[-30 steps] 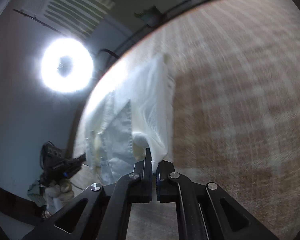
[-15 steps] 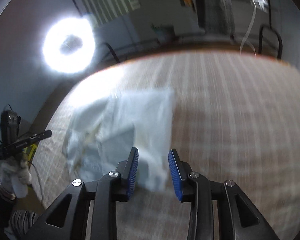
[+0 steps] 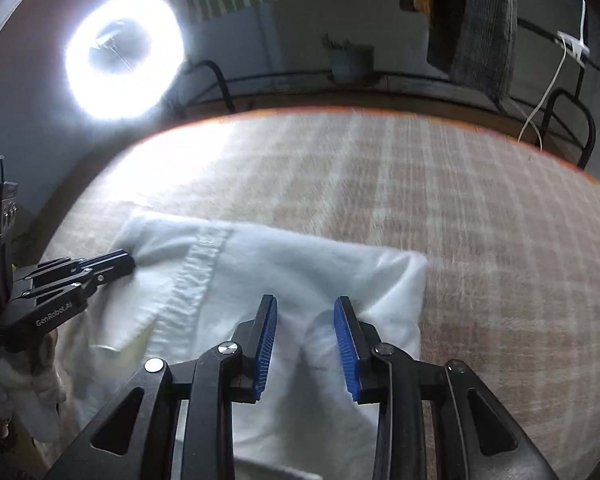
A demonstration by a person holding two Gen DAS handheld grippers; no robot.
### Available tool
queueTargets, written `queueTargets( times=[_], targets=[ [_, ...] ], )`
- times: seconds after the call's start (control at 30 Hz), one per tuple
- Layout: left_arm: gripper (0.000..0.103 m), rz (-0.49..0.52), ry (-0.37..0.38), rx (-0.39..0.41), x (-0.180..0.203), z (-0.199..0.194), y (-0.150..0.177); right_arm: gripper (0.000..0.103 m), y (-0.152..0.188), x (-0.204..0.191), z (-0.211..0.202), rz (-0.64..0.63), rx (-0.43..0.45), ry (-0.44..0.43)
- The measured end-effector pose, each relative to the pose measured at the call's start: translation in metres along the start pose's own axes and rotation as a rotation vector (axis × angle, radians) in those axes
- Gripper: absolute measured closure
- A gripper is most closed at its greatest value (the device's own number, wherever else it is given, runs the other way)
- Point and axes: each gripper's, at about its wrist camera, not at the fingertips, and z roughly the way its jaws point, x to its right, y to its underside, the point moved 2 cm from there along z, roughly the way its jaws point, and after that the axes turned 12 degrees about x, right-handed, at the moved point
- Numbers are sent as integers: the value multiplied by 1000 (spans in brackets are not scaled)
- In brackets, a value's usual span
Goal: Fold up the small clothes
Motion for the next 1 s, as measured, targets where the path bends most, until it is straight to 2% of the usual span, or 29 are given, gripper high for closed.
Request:
queueTargets(
  times=[0.13, 0.3, 0.37, 0.43, 0.53, 0.57, 0.63, 0.7, 0.73, 0.77, 0.83, 0.87, 1.0],
  targets=[
    [98, -3, 18, 32, -6, -1, 8, 73, 8, 12, 8, 43, 12, 0],
    [98, 13, 7, 3, -10, -11, 9, 75, 0, 23, 6, 61, -13, -6],
    [98, 9, -16, -2, -18, -20, 10, 75, -6, 36, 1, 85, 3, 26],
    [98, -22, -52, -6, -34, -29, 11, 70, -10, 62, -1, 127, -22, 152],
    [98, -86, -41, -15, -54, -43, 11, 70, -10, 71, -12, 173, -9, 135],
    [98, -115, -21, -17, -59, -50, 10, 70, -8, 71, -27, 185, 2, 99],
    [90, -175, 11, -24, -70, -62, 10, 69, -5, 72, -33, 187, 5, 87],
    [56, -274, 74, -27, -82, -72, 11, 57, 0, 72, -48, 207, 18, 64],
    [52, -323, 103, -26, -87, -76, 11, 54, 4, 74, -55, 230, 24, 42],
    [51, -379, 137, -29, -92, -78, 12, 51, 8, 77, -63, 260, 32, 16],
    [51, -478, 194, -52, -97, -76, 15, 50, 18, 81, -71, 324, 36, -32],
    [51, -507, 209, -63, -99, -75, 17, 50, 28, 85, -77, 379, 31, -70],
    [51, -566, 259, -115, -94, -64, 27, 46, 40, 88, -80, 401, 15, -95]
  ],
)
